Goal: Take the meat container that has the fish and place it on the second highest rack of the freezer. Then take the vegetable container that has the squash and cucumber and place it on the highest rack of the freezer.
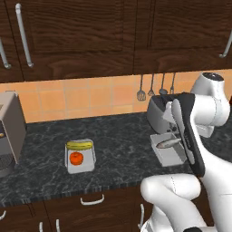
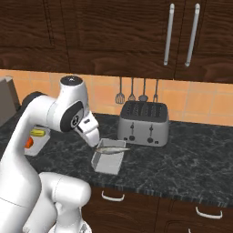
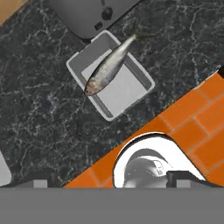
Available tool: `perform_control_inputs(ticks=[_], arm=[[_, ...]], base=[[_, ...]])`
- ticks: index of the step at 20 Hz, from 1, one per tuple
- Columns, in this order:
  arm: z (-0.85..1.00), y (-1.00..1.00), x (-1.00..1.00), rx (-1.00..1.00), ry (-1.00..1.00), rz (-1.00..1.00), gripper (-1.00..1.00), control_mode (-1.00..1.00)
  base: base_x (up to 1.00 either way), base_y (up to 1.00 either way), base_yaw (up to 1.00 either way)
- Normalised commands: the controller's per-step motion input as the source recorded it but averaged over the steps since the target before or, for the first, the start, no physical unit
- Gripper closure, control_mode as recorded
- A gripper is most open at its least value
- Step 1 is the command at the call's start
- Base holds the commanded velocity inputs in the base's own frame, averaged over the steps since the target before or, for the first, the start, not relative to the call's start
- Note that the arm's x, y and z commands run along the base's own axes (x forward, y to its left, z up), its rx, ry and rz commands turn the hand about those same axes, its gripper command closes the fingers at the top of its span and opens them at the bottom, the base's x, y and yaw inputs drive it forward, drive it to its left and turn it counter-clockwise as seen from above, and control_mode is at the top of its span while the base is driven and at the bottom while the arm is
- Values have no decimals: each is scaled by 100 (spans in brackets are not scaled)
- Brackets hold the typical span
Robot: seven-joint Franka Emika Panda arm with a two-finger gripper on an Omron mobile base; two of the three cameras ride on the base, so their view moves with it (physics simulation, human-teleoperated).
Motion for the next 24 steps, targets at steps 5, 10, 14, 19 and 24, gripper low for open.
perform_control_inputs(ticks=[5, 10, 14, 19, 24], arm=[[-55, -18, -11, 13, 12, -50, -100, -100], [-43, -12, 6, 4, 5, -26, -100, -100], [-40, -12, 7, 0, 0, -4, -100, -100], [-62, -29, 5, 0, 0, -5, -100, -100], [-40, -25, 31, 0, 0, -11, -100, -100]], base=[[0, 0, 0], [0, 0, 0], [0, 0, 0], [0, 0, 0], [0, 0, 0]])
